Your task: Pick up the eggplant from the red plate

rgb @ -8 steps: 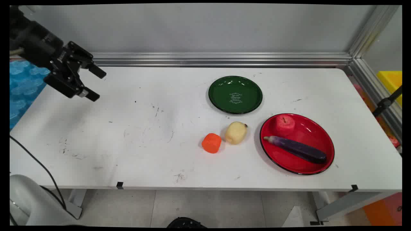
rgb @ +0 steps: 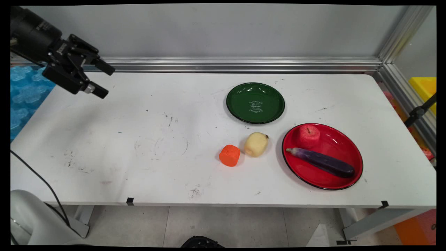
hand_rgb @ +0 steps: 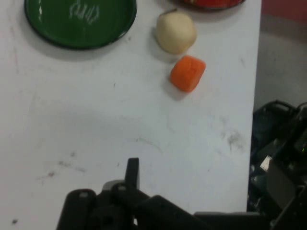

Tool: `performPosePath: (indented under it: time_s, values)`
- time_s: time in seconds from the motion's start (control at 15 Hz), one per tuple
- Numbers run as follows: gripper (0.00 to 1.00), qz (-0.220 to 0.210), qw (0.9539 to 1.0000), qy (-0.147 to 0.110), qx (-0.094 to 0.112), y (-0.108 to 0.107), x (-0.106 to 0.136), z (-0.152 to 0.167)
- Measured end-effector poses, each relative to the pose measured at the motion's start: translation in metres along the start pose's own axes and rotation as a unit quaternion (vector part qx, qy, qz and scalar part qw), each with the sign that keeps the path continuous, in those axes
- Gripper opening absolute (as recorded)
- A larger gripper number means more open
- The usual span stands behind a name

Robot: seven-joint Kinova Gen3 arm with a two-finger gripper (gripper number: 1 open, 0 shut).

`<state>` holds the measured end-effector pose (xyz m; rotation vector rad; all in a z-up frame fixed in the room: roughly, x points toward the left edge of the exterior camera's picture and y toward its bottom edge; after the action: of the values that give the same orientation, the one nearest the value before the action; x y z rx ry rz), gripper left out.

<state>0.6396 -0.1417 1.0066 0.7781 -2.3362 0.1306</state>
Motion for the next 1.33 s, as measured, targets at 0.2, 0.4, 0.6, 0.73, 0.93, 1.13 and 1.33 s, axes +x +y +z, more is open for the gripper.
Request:
performPosePath:
  time_s: [0.2, 0.4, 0.6, 0.73, 0.93, 1.13, 1.33]
  values:
    - [1.0, 0.003, 0.9998, 0.018, -0.01, 0.003, 0.011, 0.008]
    - [1.0, 0.03, 0.998, 0.047, -0.03, 0.012, 0.039, 0.035]
    - [1.0, 0.051, 0.9956, 0.069, -0.039, 0.02, 0.068, 0.065]
    - [1.0, 0.065, 0.9937, 0.08, -0.045, 0.026, 0.087, 0.087]
    - [1.0, 0.086, 0.9912, 0.089, -0.047, 0.033, 0.116, 0.126]
    - [1.0, 0.103, 0.9894, 0.091, -0.048, 0.039, 0.138, 0.157]
    - [1.0, 0.121, 0.9871, 0.092, -0.051, 0.044, 0.16, 0.191]
